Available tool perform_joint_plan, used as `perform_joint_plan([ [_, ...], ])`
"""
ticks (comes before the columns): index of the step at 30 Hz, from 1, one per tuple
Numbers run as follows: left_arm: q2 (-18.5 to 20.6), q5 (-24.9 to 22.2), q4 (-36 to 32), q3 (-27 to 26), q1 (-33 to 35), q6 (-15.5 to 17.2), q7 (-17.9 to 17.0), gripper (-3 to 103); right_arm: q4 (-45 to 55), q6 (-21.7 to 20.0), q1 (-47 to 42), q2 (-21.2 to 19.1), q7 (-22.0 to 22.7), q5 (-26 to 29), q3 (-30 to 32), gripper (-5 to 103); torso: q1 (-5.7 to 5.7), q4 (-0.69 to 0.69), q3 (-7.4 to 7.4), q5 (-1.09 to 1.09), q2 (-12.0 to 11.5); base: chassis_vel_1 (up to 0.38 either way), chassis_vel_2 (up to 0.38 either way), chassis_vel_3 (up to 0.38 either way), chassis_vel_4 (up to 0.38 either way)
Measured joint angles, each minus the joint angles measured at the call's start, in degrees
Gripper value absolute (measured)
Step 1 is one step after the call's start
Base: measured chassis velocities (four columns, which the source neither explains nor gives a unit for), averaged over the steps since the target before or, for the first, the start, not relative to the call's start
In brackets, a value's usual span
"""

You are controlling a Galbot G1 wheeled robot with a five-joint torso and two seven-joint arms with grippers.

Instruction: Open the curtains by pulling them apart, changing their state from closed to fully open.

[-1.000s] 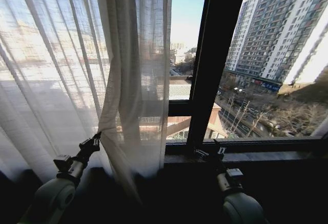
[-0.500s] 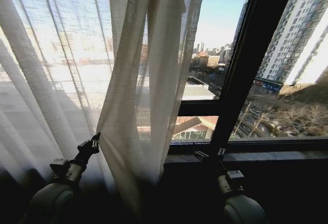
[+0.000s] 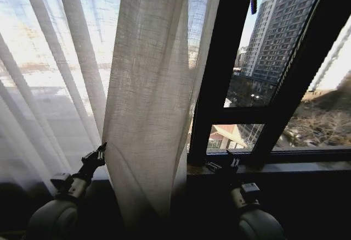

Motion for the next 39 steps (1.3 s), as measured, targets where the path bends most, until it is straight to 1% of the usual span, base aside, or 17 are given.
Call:
perform_joint_plan([
  [4, -0.41, 0.22, -0.08, 0.0, 0.15, -0.05, -0.01, 0, -0.15, 0.03, 0.14, -0.16, -0.02, 0.18, -0.08, 100, 0.0, 0.0, 0.0, -0.02, 0.0, 0.273, 0.27, -0.26, -0.28],
  [9, -1.0, 0.68, -0.06, 0.22, 0.16, -0.12, -0.1, 0, -0.49, 0.03, 0.54, -0.47, 0.01, 0.41, -0.19, 100, 0.0, 0.01, 0.0, -0.05, 0.01, 0.122, 0.083, -0.09, -0.106],
  [12, -1.38, 0.98, 0.28, 0.5, 0.14, -0.14, -0.06, 0, -0.8, 0.03, 0.83, -0.87, 0.01, 0.44, -0.22, 100, 0.0, -0.03, 0.01, 0.03, 0.0, 0.0, 0.0, 0.0, 0.0],
  [15, -1.58, 1.02, 0.58, 0.27, 0.11, -0.18, -0.09, 0, -0.89, 0.01, 1.08, -1.04, 0.02, 0.45, -0.22, 100, -0.01, -0.04, 0.01, 0.05, 0.0, 0.0, 0.0, 0.0, 0.0],
  [19, -2.24, 1.37, 2.63, -2.26, -0.15, -0.4, -1.19, 0, -1.17, -0.01, 1.4, -1.17, -0.05, 0.46, -0.43, 100, -0.01, -0.03, 0.01, 0.03, 0.0, -0.031, -0.049, 0.016, 0.033],
  [21, -3.0, 1.58, 5.49, -7.26, -0.79, -0.43, -3.39, 0, -1.43, -0.01, 1.56, -1.24, -0.12, 0.46, -1.07, 100, -0.01, -0.02, 0.0, -0.01, 0.0, 0.0, 0.0, 0.0, 0.0],
  [23, -3.07, 1.59, 5.83, -7.93, -0.81, -0.43, -3.81, 0, -1.46, -0.01, 1.56, -1.23, -0.13, 0.46, -1.19, 100, -0.01, -0.01, 0.0, -0.03, 0.0, 0.0, 0.0, 0.0, 0.0],
  [25, -3.24, 1.63, 7.86, -12.11, -0.59, -0.3, -9.2, 0, -1.5, -0.01, 1.22, -1.19, -0.13, 0.46, -1.65, 100, 0.0, 0.0, 0.0, -0.03, 0.0, 0.0, 0.0, 0.0, 0.0],
  [26, -3.24, 1.63, 7.86, -12.11, -0.59, -0.3, -9.2, 0, -1.5, -0.01, 1.22, -1.19, -0.13, 0.46, -1.65, 100, 0.0, 0.0, 0.0, -0.03, 0.0, 0.0, 0.0, 0.0, 0.0],
  [29, -3.33, 0.8, 9.23, -16.22, 0.85, 0.34, -13.78, 0, -1.44, 0.04, 0.69, -1.11, -0.14, 0.45, -2.02, 100, 0.0, -0.02, 0.0, -0.02, 0.0, 0.0, 0.0, 0.0, 0.0],
  [31, -3.38, 0.77, 9.41, -16.74, 1.11, 0.44, -14.37, 0, -1.54, 0.08, 0.71, -1.05, -0.14, 0.44, -2.14, 100, -0.01, -0.01, 0.0, -0.01, 0.0, 0.0, 0.0, 0.0, 0.0],
  [32, -3.49, 0.78, 9.74, -17.59, 1.51, 0.85, -16.06, 0, -1.71, 0.12, 0.76, -0.91, -0.13, 0.42, -2.45, 100, -0.01, 0.0, 0.0, 0.01, 0.0, 0.0, 0.0, 0.0, 0.0],
  [34, -3.64, 0.73, 10.66, -19.03, 1.49, 2.38, -22.41, 0, -2.06, 0.18, 1.03, -0.62, -0.14, 0.37, -3.59, 100, -0.01, -0.01, 0.0, -0.01, 0.0, 0.0, 0.0, 0.0, 0.0],
  [35, -3.64, 0.73, 10.66, -19.03, 1.49, 2.38, -22.41, 0, -2.06, 0.18, 1.03, -0.62, -0.14, 0.37, -3.59, 100, -0.01, -0.01, 0.0, -0.01, 0.0, 0.0, 0.0, 0.0, 0.0],
  [36, -3.65, 0.69, 10.88, -19.27, 1.42, 2.49, -23.51, 0, -2.12, 0.18, 1.07, -0.6, -0.14, 0.36, -3.81, 100, -0.02, -0.01, 0.0, 0.0, 0.0, 0.0, 0.0, 0.0, 0.0],
  [38, -3.66, 0.47, 12.83, -21.64, 1.03, 2.9, -29.79, 0, -2.61, 0.19, 1.48, -0.54, -0.18, 0.28, -5.1, 100, -0.01, -0.02, 0.0, -0.02, 0.0, 0.0, 0.0, 0.0, 0.0],
  [39, -3.65, 0.26, 13.63, -22.85, 0.93, 2.91, -31.59, 0, -2.84, 0.2, 1.67, -0.54, -0.19, 0.26, -5.48, 100, -0.01, -0.02, 0.0, -0.02, 0.0, 0.0, 0.0, 0.0, 0.0],
])
